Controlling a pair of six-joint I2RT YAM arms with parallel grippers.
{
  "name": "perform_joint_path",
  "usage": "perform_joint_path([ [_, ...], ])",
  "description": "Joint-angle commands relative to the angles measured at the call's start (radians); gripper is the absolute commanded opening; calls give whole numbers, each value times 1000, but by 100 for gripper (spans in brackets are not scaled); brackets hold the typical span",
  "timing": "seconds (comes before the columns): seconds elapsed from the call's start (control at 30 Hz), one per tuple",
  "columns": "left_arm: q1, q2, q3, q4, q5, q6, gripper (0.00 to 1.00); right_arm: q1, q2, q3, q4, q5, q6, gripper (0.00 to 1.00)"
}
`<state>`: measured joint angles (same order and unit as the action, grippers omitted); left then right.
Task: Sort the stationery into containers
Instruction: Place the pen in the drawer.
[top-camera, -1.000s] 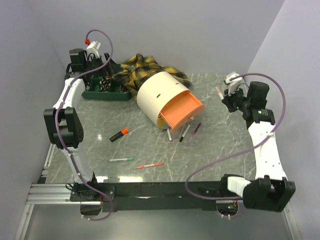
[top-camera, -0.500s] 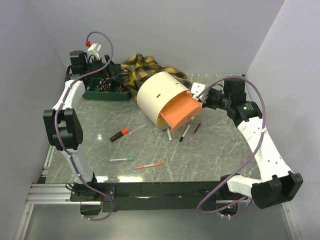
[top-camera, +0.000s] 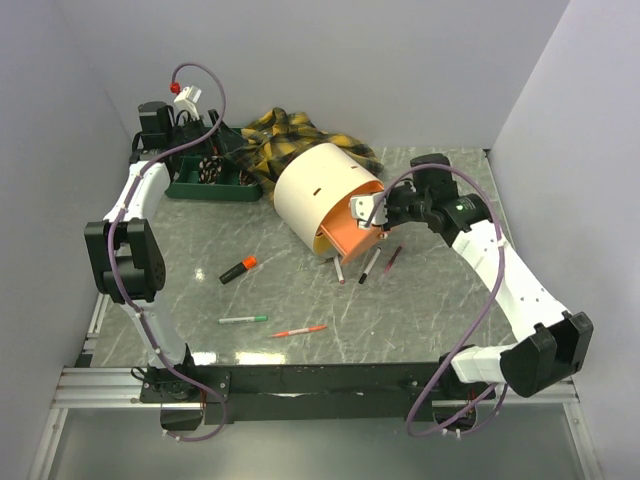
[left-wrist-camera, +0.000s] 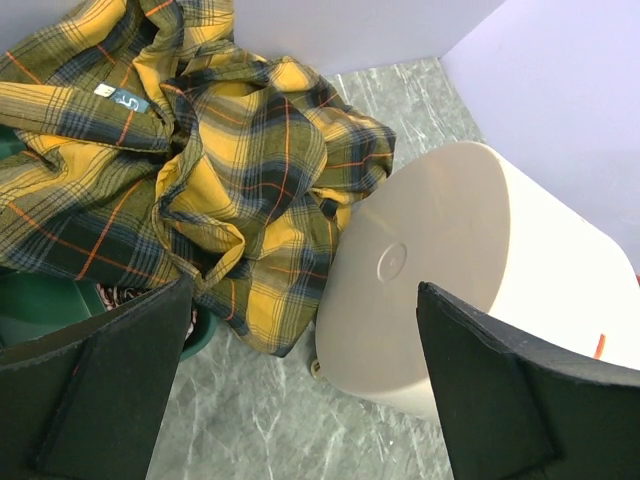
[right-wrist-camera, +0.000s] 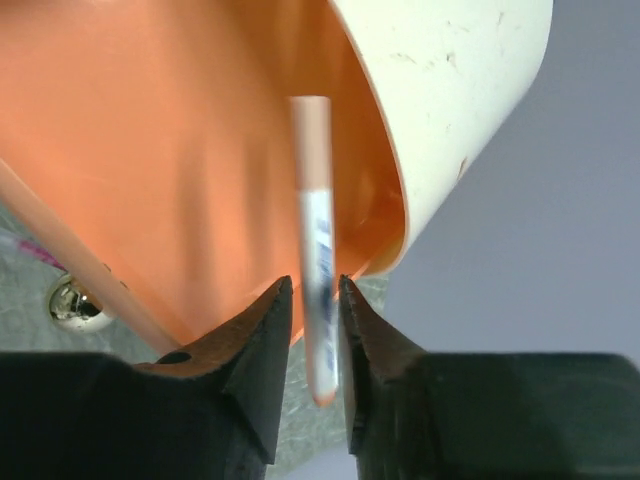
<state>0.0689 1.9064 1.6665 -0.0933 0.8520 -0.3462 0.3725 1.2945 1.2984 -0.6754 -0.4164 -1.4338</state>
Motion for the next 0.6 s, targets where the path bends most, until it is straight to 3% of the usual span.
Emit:
perform_joint_path([
  [0.0,-3,-49,2,47,27,-14,99,16,-18,13,72,11,-31,41],
  [0.1,-3,-47,4,44,22,-10,99,16,-69,-53,174,42,10,52],
  [0.17,-3,-44,6,40,-13,-16,99,8,-99,-74,238,65,67,53],
  [0.27,-3,-44,29,4,-51,6,99,-62,-123,-44,290,45,280,53],
  [0.37,-3,-47,50,-39,-108,42,100,-209,-120,-4,374,97,724,59],
  [0.4,-1,-49,56,-45,-135,50,99,-254,-110,8,376,123,994,57],
  [0.43,-3,-49,59,-61,-146,68,99,-350,-81,21,364,149,1118,54],
  [0.57,-3,-38,73,-94,-198,102,99,-506,27,-14,165,142,1594,51],
])
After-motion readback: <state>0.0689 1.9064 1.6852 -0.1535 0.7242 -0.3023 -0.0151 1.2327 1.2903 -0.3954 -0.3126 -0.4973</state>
